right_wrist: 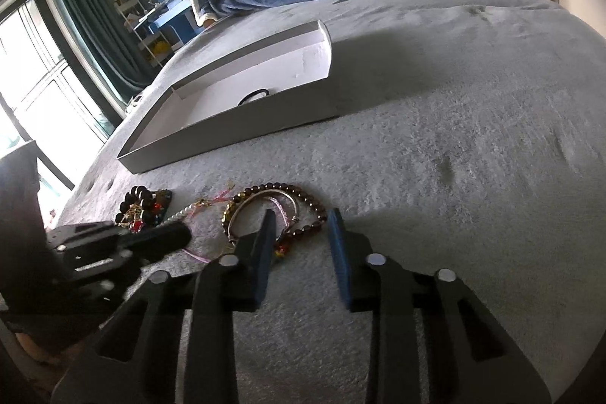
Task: Organize jewelry
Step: 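Grasp the pink cord bracelet with the left tool while the right tool grasps the silver bangle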
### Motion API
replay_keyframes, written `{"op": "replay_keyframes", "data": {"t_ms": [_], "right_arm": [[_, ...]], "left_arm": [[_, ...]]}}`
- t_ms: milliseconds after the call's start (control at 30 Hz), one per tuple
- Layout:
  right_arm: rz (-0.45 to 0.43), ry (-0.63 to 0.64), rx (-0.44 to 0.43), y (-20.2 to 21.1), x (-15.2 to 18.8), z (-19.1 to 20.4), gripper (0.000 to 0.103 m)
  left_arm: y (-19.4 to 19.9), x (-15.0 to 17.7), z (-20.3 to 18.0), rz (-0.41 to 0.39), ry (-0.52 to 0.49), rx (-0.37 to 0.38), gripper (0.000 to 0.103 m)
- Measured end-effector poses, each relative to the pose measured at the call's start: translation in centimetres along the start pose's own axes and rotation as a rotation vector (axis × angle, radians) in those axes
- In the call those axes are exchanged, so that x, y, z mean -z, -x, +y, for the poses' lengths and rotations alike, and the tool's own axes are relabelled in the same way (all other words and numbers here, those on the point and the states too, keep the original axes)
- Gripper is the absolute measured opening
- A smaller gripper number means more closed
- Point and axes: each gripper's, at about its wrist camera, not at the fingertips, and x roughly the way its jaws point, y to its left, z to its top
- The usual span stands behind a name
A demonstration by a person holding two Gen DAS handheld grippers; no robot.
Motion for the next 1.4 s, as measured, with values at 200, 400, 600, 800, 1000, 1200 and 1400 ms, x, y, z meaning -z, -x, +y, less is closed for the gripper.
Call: {"op": "replay_keyframes", "data": {"t_ms": [200, 400, 600, 800, 1000, 1200, 1400], "right_arm": [[-0.008, -0.057, 0.034, 0.1, -0.2, -1.3, 0.013], [-0.028, -0.057, 0.009, 0.3, -0.2, -1.1, 0.014], [-0.035, 0.008, -0.065, 0.4, -0.3, 1.1, 0.018], [-0.003, 0.143, -0.051, -0.7, 0.1, 4.5, 0.041], [0.031, 0.214, 0.016, -1.8, 0.5, 6.0, 0.045], [0.043, 0.252, 0.046, -2.1, 0.8, 6.3, 0.047], [0.021, 0.244, 0.029, -1.6, 0.9, 6.1, 0.044]], "left_arm": [[4.1, 0.3, 1.3, -0.098, 0.020, -0.015, 0.002], [6.7, 0.7, 2.9, -0.157, 0.044, -0.002, 0.002], [7.5, 1.0, 3.4, -0.176, 0.038, 0.013, 0.002], [8.2, 1.7, 4.3, -0.178, 0.061, 0.011, 0.003], [7.3, 2.9, 5.3, -0.124, 0.076, 0.009, 0.003], [5.9, 3.4, 5.0, -0.067, 0.053, 0.022, 0.003], [5.4, 3.7, 4.5, -0.056, 0.033, 0.020, 0.003]]}}
